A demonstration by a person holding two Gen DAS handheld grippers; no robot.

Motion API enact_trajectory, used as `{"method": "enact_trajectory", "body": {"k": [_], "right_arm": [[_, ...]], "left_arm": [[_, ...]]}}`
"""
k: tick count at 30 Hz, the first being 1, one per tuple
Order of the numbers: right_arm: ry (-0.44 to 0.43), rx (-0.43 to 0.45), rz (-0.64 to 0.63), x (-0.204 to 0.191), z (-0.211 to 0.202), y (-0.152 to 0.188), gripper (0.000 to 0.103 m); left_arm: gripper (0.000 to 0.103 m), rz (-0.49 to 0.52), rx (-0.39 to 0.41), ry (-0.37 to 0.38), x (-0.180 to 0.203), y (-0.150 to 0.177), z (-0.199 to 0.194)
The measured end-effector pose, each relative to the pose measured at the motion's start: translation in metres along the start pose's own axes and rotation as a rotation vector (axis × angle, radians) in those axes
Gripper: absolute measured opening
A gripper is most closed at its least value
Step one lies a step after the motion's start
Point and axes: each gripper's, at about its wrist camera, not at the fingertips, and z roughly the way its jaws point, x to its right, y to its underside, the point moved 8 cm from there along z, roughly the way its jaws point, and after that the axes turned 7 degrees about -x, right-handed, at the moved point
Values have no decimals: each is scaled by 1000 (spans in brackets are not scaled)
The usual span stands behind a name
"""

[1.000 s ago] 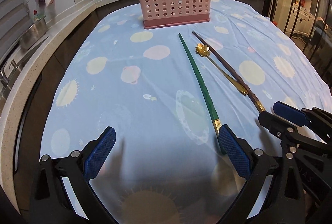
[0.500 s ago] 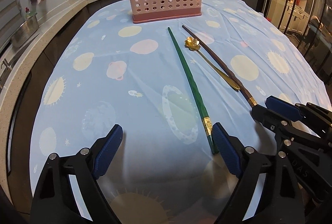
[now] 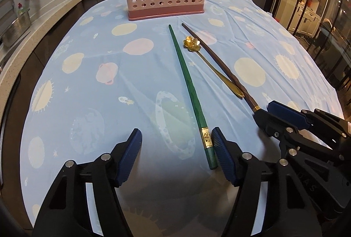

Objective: Organize utensils
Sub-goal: 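Withdraw both tools toward the remaining green chopstick, gold spoon and dark chopstick, then close the left tool on the green chopstick while the right tool grasps the dark-brown chopstick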

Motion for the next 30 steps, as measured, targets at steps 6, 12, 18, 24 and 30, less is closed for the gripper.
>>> {"method": "enact_trajectory", "body": {"k": [6, 12, 18, 24, 30], "right_arm": [[0, -1, 14, 7, 0, 0, 8], [-1, 3, 24, 11, -3, 1, 7], [-1, 28, 32, 15, -19, 0, 7], [-11, 104, 47, 20, -54, -13, 7], [-19, 199, 44, 20, -95, -35, 7]], "left_arm": [[48, 11, 7, 32, 3, -1, -2], [21, 14, 3, 57, 5, -1, -4], [8, 11, 2, 80, 5, -3, -11], [6, 16, 63, 80, 5, -14, -39], [6, 18, 155, 70, 3, -32, -77]]}}
